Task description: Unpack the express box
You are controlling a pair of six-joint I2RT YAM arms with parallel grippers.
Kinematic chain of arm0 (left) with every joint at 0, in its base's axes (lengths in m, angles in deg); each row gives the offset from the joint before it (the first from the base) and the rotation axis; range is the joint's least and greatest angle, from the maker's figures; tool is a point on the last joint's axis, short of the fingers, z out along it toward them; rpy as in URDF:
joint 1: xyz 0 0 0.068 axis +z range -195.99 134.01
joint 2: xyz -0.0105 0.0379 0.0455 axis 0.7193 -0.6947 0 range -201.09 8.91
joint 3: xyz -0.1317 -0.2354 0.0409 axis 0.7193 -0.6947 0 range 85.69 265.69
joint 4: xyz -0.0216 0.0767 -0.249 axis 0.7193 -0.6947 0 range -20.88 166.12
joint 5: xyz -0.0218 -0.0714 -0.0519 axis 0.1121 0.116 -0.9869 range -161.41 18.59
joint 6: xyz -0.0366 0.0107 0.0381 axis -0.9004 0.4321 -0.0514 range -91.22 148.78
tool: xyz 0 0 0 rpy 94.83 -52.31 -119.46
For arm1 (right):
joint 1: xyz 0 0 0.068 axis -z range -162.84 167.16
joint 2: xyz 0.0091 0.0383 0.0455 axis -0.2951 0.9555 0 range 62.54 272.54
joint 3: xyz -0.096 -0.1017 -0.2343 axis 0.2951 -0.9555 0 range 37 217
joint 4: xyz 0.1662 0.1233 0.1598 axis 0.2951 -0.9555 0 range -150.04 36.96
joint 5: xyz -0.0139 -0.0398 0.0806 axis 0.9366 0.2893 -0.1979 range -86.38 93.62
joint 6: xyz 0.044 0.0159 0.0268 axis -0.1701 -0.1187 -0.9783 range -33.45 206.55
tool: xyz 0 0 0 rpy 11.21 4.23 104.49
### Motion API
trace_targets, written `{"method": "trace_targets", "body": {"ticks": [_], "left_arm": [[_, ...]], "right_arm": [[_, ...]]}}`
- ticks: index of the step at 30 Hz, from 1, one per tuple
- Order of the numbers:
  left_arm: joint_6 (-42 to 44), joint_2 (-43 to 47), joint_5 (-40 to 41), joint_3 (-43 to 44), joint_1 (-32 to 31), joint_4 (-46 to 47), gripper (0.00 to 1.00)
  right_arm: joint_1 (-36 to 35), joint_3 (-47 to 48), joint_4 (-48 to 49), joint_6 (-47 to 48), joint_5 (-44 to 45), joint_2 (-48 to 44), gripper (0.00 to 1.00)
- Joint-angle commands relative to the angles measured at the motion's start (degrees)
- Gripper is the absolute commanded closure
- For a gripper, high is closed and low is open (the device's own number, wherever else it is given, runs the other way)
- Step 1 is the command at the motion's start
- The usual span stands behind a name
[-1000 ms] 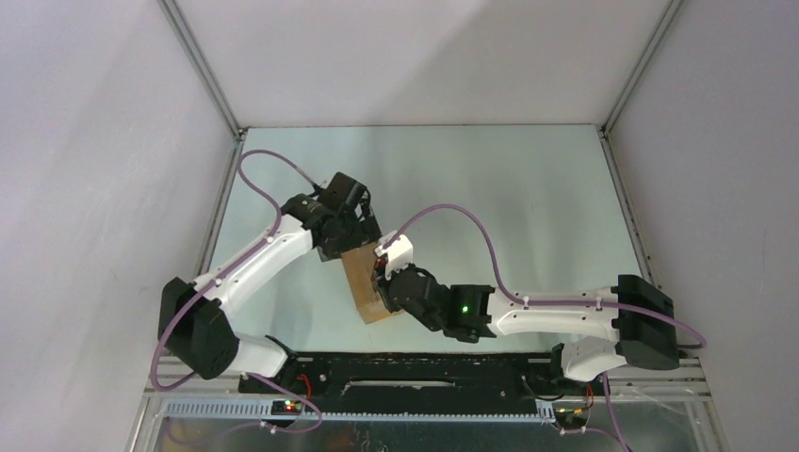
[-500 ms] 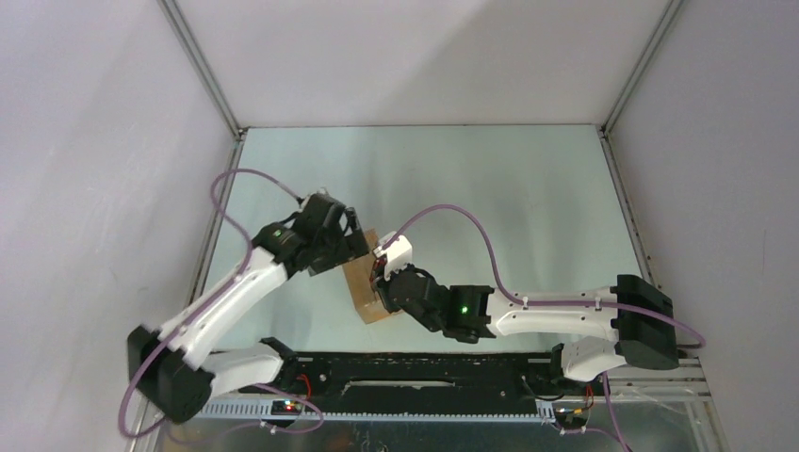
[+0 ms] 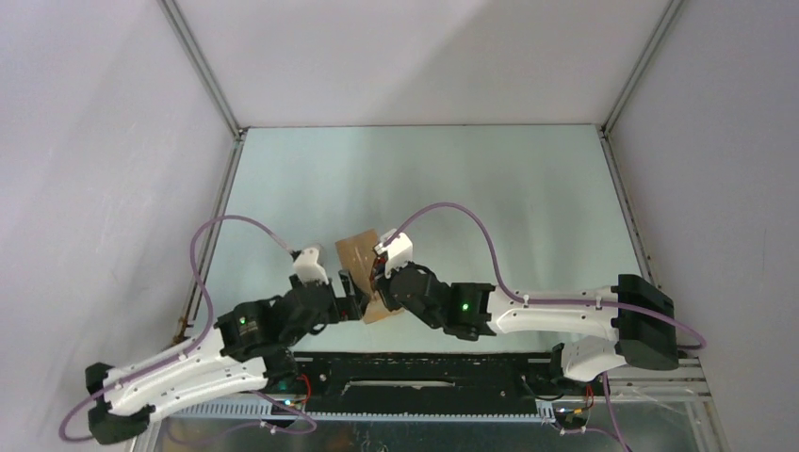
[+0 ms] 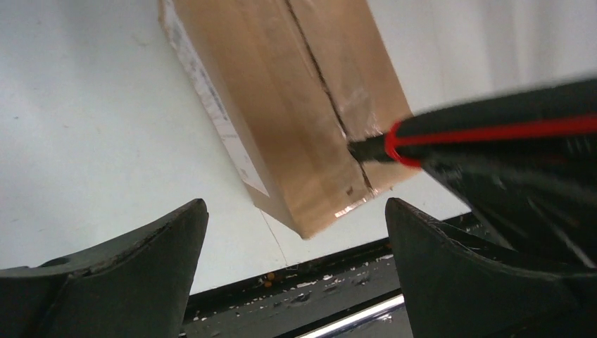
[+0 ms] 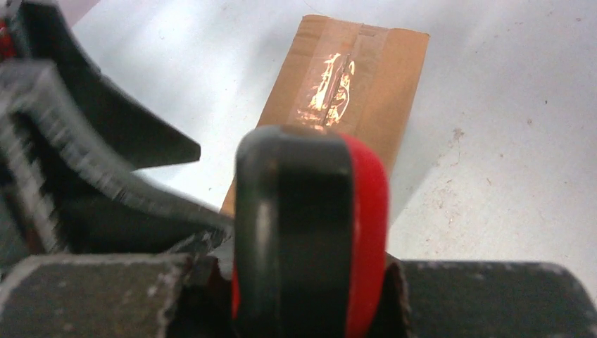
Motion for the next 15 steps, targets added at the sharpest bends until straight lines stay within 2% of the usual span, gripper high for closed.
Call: {"method": "trace_targets", "body": {"ticks": [1, 4, 7, 11, 15], "left_arm": [[-10.49, 3.54, 19.23, -3.32, -13.43, 2.14, 0.0], [-15.11, 0.67, 29.37, -4.64, -23.33, 0.94, 0.0], [-11.75, -6.46, 36.86, -5.0, -31.11, 5.79, 0.0], [-9.23, -15.38, 42.4, -4.6, -33.42, 10.33, 0.0], [-7.6, -13.72, 45.81, -11.85, -33.66, 21.29, 0.0]], "right_arm": [[1.24, -0.9, -4.69, -0.03, -3.38, 0.44, 1.0], [1.49, -1.07, -4.61, 0.45, -4.32, 0.33, 1.0], [1.89, -1.21, -4.44, 0.4, -5.17, 0.02, 1.0], [2.01, -1.21, -4.58, 0.33, -4.87, -0.54, 1.0], [2.17, -1.21, -5.26, -0.32, -4.67, -0.58, 1.0]]}}
